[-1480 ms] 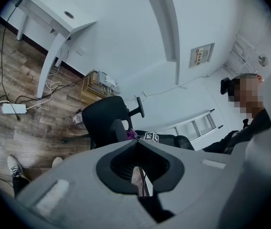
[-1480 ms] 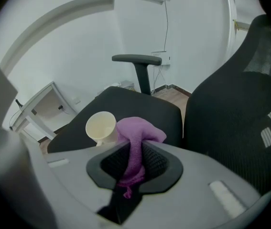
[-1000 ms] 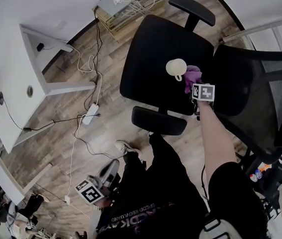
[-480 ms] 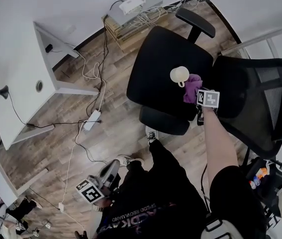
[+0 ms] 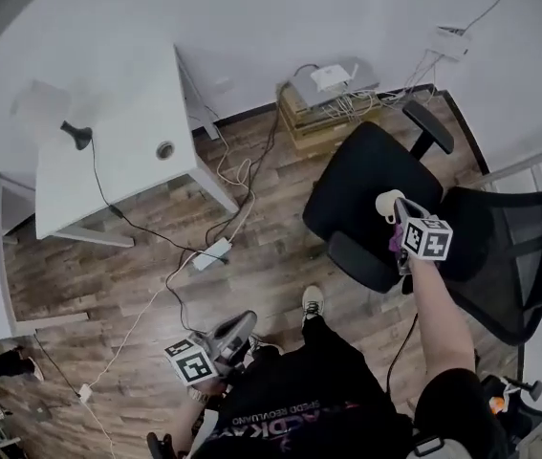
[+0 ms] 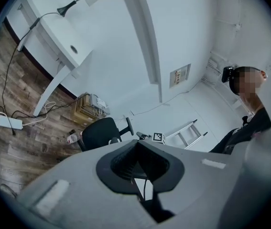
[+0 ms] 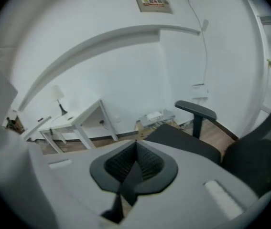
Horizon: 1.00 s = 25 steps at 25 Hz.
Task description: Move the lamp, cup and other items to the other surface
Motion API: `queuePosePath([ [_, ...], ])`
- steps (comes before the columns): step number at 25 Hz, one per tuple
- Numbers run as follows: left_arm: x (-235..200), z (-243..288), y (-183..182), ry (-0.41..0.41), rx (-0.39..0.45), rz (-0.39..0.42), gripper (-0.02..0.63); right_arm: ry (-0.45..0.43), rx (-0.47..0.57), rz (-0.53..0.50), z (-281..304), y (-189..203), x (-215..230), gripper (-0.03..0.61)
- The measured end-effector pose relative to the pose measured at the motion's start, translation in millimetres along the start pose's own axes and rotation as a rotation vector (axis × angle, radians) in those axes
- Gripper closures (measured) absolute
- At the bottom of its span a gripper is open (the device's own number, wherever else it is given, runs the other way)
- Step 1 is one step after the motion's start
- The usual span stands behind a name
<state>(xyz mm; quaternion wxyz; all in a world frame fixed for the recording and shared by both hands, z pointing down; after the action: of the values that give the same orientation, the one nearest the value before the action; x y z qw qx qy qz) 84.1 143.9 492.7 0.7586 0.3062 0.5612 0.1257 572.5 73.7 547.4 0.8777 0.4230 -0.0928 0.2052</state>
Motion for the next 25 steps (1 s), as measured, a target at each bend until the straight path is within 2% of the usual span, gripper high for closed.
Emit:
queuePosePath([
  [2,3.1,-16.6,-4.3,0.008,0.015,0.018,0.615,-0.141,0.007,-0.048,-17.0,1.8,-64.5,0.575],
  [5,-2.0,-39.1,-17.2,-0.009,0.090,0.046,0.616,-0.408,-0.025,-0.153,-28.3,12.8,-182.3,0.575],
  [9,-6.2,-74.3,-28.2,-0.029,0.180,0.053,0.615,-0.731,-0.180,-0.257,-63.0,74.9,-316.8,0.575],
  [13,-13.7,-107.0,-32.6,-0.047,0.261,0.030,0.615,-0.957,-0.304,-0.334,-101.0,137.2,-400.5,0.575],
  [18,-23.2,-134.5,-28.4,-0.058,0.321,0.020,0.615,-1.079,-0.403,-0.392,-125.4,183.8,-445.0,0.575],
  [25,-26.8,-152.3,-32.3,-0.070,0.324,0.025,0.615,-1.079,-0.417,-0.339,-119.3,189.4,-456.7,0.575],
])
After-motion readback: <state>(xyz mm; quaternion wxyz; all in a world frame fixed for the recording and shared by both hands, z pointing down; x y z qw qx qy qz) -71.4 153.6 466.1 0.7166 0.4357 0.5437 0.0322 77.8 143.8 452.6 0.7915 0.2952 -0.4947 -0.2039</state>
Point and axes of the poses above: the fingertips, and each gripper's own axes: z forward along the fingers, x to its right, y out of its underside, the point moved 7 cm from there along -z, backward along the fingers, and after that the axes turned 12 degrees about z, right-handed, at the moved point
